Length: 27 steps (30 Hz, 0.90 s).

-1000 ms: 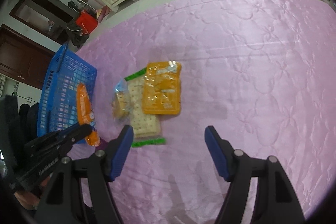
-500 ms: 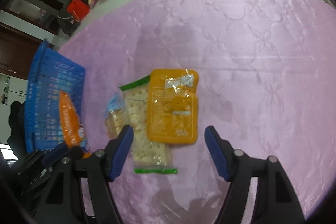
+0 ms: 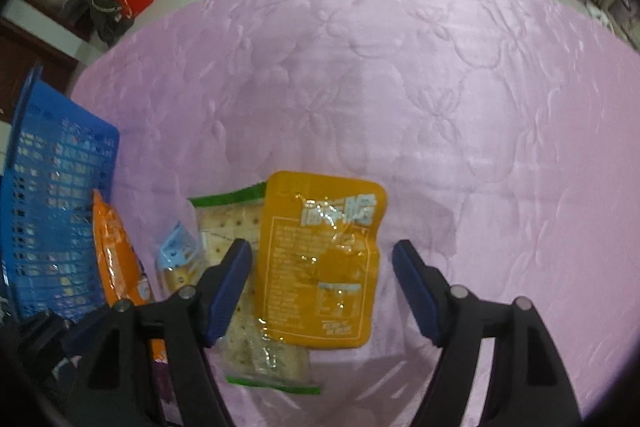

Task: Organize snacks
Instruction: 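Grasp the orange sausage stick with the left tool while the right tool grasps the orange sauce packet, then lift the sausage stick and sauce packet toward the blue basket with both tools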

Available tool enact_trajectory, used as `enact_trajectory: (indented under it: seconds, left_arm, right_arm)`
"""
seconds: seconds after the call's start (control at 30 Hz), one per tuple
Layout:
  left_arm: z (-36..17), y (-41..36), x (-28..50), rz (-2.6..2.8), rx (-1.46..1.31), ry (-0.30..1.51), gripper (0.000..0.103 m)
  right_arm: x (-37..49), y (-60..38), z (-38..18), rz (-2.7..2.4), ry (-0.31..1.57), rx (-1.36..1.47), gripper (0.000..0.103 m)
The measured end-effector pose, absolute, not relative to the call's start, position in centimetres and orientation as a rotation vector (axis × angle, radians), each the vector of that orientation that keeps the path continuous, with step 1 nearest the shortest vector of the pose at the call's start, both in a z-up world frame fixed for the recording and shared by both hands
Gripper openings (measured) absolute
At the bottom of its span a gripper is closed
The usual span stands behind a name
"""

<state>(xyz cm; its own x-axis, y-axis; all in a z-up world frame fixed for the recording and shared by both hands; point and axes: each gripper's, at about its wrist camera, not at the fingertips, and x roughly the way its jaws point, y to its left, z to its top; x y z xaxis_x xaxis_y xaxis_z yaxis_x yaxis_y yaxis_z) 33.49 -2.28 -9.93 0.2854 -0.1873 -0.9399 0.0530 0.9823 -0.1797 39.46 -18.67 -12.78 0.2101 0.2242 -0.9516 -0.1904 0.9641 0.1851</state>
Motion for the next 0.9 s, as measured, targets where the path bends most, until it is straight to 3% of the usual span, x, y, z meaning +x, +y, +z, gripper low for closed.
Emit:
enact_trajectory:
  seconds: [0.07, 0.17, 0.3, 0.37, 0.4, 0.63, 0.9]
  left_arm:
    - [-10.2, -2.2, 33.3, -0.162, -0.125, 1.276, 0.012]
    - [-10.6, -2.4, 33.4, -0.156, -0.12, 1.287, 0.012]
    - [-11.1, -2.9, 33.3, -0.156, -0.121, 1.293, 0.012]
    - [-10.7, -2.9, 33.0, -0.166, -0.12, 1.29, 0.012]
    - [-10.4, -3.0, 32.8, -0.173, -0.117, 1.283, 0.012]
    - [-7.4, -2.9, 30.6, -0.18, -0.114, 1.236, 0.012]
    - [-1.3, -2.4, 26.3, -0.183, -0.108, 1.132, 0.012]
  right_arm:
    - [39.3, -18.5, -12.8, 0.279, 1.322, 0.022, 0.071]
    - [39.5, -19.6, -12.8, 0.249, 1.328, 0.008, 0.041]
    - [39.5, -21.0, -13.1, 0.291, 1.327, 0.08, 0.035]
    - [39.2, -21.9, -13.0, 0.308, 1.317, 0.118, 0.026]
    - [38.9, -22.2, -12.6, 0.314, 1.309, 0.114, 0.014]
    - [35.9, -23.6, -11.4, 0.323, 1.302, 0.135, 0.013]
    - [31.0, -24.9, -5.2, 0.35, 1.202, 0.151, 0.014]
